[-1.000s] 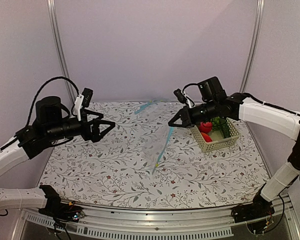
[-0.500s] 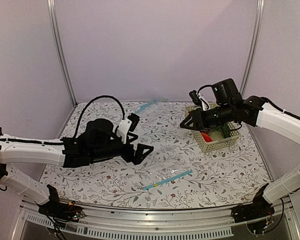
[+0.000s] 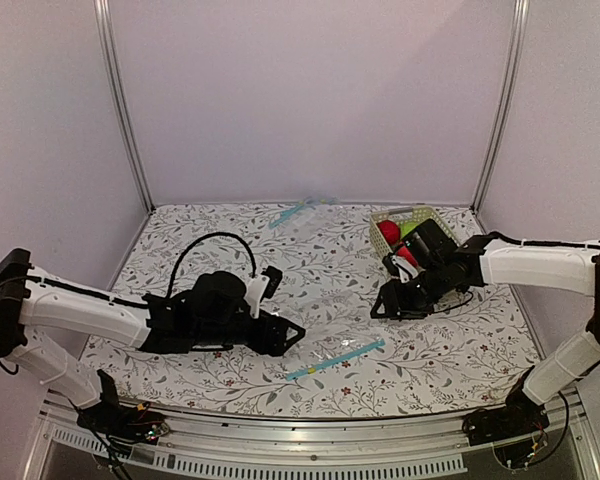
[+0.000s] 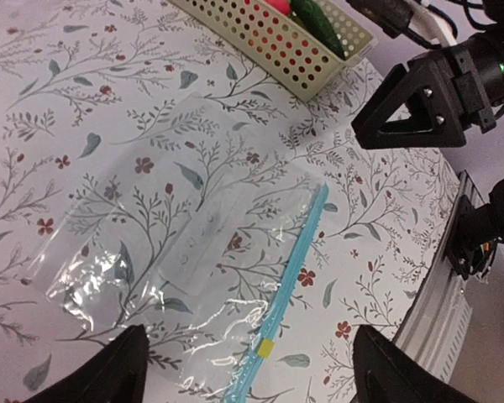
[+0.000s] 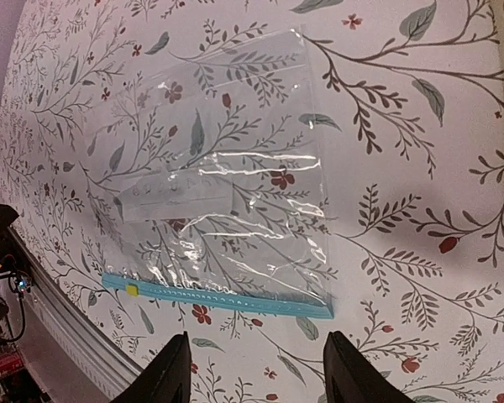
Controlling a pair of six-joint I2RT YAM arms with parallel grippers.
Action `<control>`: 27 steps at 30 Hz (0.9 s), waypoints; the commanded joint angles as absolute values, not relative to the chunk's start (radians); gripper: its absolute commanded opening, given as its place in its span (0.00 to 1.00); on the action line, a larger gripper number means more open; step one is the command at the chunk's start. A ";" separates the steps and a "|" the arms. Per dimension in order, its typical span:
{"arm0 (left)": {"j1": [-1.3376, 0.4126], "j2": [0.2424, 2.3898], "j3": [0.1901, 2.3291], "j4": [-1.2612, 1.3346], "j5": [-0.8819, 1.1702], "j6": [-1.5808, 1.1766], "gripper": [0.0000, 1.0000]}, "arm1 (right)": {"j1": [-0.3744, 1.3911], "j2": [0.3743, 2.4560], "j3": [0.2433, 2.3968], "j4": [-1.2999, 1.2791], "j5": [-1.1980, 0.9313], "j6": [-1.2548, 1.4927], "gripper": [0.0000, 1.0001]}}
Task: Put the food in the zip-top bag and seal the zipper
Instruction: Pick up the zipper food storage bag from the center of the board.
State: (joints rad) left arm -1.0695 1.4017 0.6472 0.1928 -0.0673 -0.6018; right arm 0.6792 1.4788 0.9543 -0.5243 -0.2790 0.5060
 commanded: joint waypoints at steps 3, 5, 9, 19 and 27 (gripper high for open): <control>-1.092 1.491 0.646 0.202 -0.008 -0.603 0.72 | 0.669 1.570 0.919 -0.442 -0.342 0.515 0.54; -1.089 1.498 0.638 0.199 -0.008 -0.630 0.73 | 0.667 1.591 0.912 -0.414 -0.362 0.522 0.54; -1.079 1.510 0.619 0.186 -0.013 -0.685 0.73 | 0.663 1.641 0.913 -0.392 -0.341 0.517 0.54; -1.064 1.594 0.593 0.246 0.062 -0.697 0.73 | 0.643 1.723 0.927 -0.384 -0.352 0.488 0.54; -1.049 1.655 0.579 0.302 0.143 -0.701 0.71 | 0.644 1.751 0.908 -0.361 -0.416 0.490 0.53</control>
State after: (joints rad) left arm -1.0626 1.6253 0.5930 0.2672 0.0887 -0.6933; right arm 0.6468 1.7214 0.9222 -0.3794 -0.3824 0.4969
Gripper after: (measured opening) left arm 0.717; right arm 0.530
